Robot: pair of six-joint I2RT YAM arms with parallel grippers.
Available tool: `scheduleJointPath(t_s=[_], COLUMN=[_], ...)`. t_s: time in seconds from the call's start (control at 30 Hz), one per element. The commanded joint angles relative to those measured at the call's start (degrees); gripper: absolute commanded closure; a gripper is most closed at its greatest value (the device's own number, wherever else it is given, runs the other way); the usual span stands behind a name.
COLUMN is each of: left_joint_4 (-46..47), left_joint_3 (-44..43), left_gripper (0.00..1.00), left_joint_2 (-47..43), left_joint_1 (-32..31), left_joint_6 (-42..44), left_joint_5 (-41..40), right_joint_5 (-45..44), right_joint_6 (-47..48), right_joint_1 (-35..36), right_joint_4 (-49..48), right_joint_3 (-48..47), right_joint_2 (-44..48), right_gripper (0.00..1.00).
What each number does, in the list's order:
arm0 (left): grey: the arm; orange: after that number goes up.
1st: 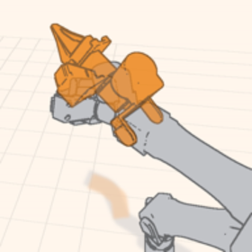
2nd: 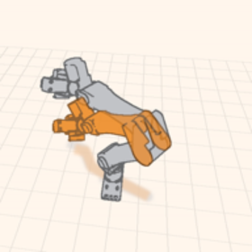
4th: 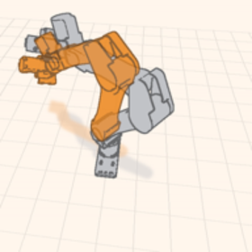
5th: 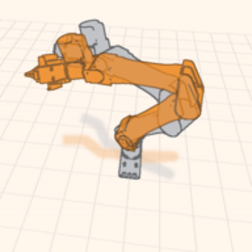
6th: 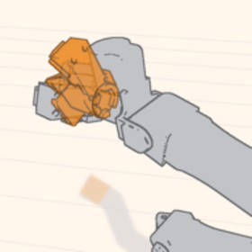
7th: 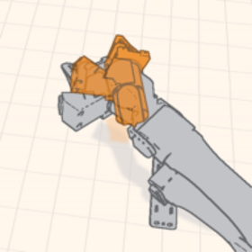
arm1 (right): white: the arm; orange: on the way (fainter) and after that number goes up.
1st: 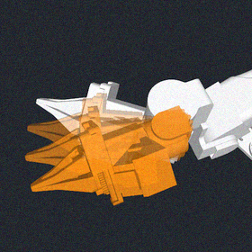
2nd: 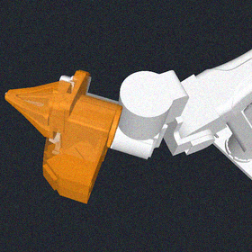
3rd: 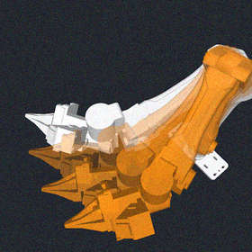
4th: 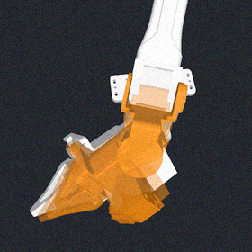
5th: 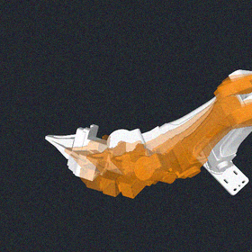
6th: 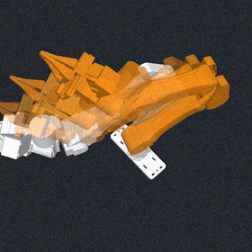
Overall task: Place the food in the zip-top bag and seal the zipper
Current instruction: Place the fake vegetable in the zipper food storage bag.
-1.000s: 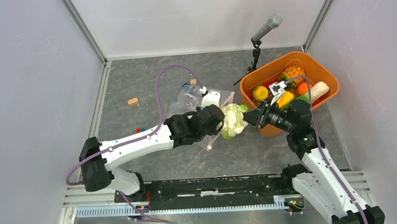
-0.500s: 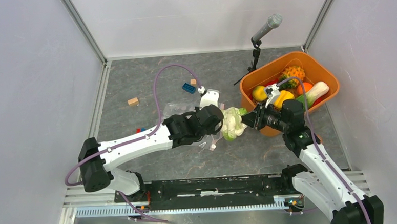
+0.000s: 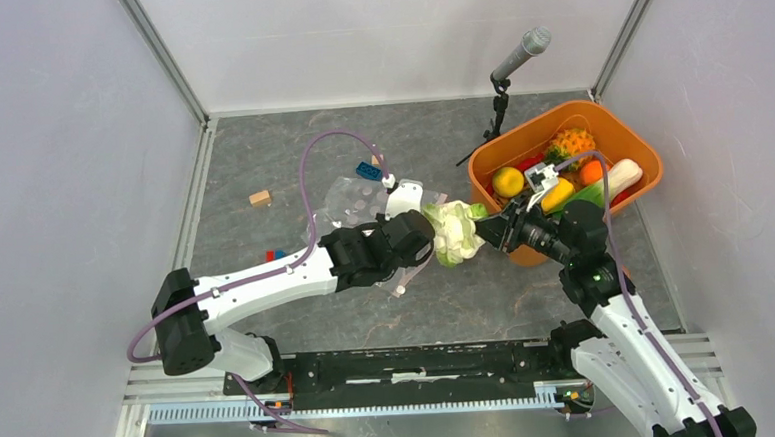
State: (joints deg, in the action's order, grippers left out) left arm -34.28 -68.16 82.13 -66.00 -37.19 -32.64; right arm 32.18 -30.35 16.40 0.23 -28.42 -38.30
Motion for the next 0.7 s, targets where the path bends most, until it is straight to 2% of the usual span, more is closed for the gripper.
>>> scheduleJointPath(t_s=[0.0, 0.1, 0.27, 0.43, 0.67], left_joint_4=[0.36, 0.40, 0.46, 0.45, 0.47], left_joint_3=[0.71, 0.49, -0.22, -0.48, -0.57], left_gripper=[0.98, 0.98, 0.98, 0.98, 0.98], left_joint_2=[-3.02, -2.79, -2.32, -1.90, -1.25], left_joint_1=[-0.03, -0.03, -0.03, -0.10, -0.02], left_joint_6=[-2.89, -2.77, -2.27, -1.75, -1.41], left_joint_5=[-3.22, -3.29, -2.78, -2.69, -3.02], right_joint_5=[-3.87, -3.45, 4.99, 3.08, 6.86], right_joint_6=[3.94, 4.92, -0.16, 0.41, 4.20], right_joint_1=[0.21, 0.23, 0.21, 0.19, 0.19], right_joint_4=[7.10, 10.31, 5.06, 3.49, 9.79], right_joint_3=[-6.44, -7.25, -5.15, -5.18, -10.30], right_joint_2=[0.63, 1.83, 1.55, 4.34, 1.63], right_gripper=[0.87, 0.87, 0.87, 0.86, 0.88])
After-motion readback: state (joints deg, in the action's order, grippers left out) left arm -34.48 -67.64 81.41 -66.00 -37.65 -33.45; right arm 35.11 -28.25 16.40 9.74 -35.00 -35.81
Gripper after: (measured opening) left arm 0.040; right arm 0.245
